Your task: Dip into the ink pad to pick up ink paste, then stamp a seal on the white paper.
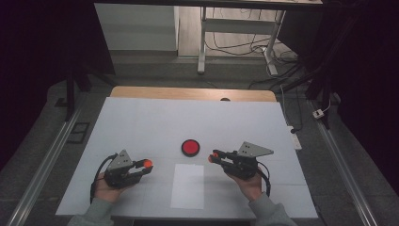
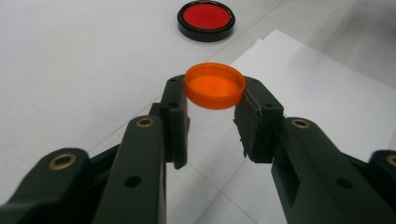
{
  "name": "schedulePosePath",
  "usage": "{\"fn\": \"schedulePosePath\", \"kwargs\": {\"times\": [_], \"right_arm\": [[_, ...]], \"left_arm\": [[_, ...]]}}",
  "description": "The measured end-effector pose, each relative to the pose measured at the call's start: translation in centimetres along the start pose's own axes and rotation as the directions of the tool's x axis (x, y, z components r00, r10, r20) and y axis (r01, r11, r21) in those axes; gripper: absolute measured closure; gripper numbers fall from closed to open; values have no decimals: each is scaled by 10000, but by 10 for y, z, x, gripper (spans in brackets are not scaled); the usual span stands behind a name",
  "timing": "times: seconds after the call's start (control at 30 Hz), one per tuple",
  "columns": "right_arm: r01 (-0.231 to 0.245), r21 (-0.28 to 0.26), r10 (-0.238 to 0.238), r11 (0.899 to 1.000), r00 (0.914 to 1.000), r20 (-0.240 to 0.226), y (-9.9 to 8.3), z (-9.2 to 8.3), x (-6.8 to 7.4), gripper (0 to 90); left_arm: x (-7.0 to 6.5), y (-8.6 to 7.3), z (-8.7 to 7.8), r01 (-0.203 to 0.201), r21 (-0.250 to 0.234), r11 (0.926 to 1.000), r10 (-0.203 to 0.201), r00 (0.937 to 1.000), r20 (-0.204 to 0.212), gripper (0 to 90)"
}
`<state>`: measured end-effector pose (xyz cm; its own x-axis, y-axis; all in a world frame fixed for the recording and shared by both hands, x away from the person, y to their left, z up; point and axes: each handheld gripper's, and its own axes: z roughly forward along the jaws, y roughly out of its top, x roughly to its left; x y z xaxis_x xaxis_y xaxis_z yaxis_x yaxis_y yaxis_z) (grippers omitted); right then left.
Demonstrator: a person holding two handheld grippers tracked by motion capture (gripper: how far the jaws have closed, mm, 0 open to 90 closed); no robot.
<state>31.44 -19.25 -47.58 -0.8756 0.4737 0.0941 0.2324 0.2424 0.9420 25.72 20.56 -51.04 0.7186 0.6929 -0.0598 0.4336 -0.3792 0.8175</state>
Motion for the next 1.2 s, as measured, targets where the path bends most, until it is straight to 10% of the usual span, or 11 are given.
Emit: {"fn": "schedulePosePath", "kwargs": {"times": [1.2], "right_arm": [[24,-130,-28,9999,9995,-316,5,10,8,724]], "left_arm": [[-26,28,22,-971,-89,9952,974,9933,617,654]]}}
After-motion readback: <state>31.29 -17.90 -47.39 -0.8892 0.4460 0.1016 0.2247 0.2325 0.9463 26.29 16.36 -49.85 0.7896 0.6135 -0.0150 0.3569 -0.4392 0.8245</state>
